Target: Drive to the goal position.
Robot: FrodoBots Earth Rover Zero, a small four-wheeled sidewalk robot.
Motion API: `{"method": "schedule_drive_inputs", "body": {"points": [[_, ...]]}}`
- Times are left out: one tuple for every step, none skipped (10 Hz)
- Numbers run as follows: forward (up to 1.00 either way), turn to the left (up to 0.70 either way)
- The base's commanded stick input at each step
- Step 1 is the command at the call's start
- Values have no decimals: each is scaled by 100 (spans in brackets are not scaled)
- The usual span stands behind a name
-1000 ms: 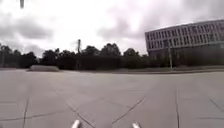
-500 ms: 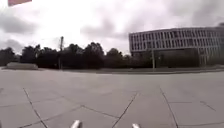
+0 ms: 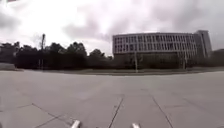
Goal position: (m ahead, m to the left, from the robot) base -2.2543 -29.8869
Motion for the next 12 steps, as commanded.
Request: {"method": "schedule_drive_inputs", "body": {"points": [[70, -35], [70, -35], [70, -35], [70, -35], [70, -35], [70, -35], [70, -35], [70, -35], [70, -35], [70, -35], [70, -35], [70, -35]]}}
